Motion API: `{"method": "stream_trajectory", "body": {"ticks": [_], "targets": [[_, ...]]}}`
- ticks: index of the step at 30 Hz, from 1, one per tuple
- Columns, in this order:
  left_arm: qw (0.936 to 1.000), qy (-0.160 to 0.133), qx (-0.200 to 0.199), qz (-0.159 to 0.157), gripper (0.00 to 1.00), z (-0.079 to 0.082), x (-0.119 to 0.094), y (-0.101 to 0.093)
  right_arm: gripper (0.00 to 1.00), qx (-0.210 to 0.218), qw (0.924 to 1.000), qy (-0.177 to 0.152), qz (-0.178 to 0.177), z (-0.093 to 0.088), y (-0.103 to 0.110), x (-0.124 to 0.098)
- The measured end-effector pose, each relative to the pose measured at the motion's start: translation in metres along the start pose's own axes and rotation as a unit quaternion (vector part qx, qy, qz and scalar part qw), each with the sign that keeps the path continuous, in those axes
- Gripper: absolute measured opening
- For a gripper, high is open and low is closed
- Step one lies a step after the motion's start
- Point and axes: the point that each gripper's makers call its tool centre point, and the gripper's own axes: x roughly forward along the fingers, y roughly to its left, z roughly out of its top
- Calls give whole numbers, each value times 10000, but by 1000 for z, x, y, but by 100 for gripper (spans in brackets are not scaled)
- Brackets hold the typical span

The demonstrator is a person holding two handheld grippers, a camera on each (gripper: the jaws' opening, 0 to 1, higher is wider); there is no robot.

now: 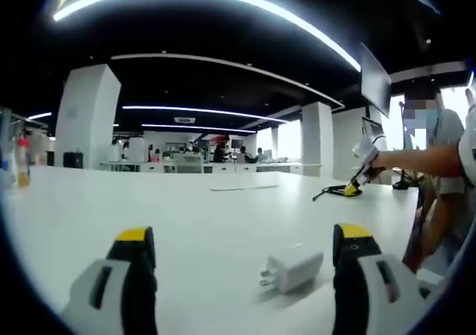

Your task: Plug the desk Type‑C cable into the charger adapter.

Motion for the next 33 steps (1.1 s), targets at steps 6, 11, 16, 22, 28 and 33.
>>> {"method": "stream_trajectory", "body": {"ticks": [6, 11, 16, 22, 28, 33], "targets": [[10000, 3, -26, 46, 99, -2, -1, 2, 4, 91, 9998, 42, 146, -2, 16, -3], [10000, 68, -19, -14, 99, -6, 0, 1, 3, 36, 9994, 116, 318, -6, 33, -6], [10000, 68, -59, -43, 99, -7, 0, -2, 2, -37, 9985, 178, 518, -9, 49, -10], [9999, 76, -77, -70, 99, -7, 1, -4, 2, -120, 9974, 286, 654, -13, 68, -16], [9999, 60, -83, -69, 99, -6, 1, -6, 2, -112, 9959, 371, 820, -16, 80, -21], [9999, 70, -84, -72, 99, -7, 1, -6, 2, -49, 9943, 442, 969, -19, 96, -26]]}}
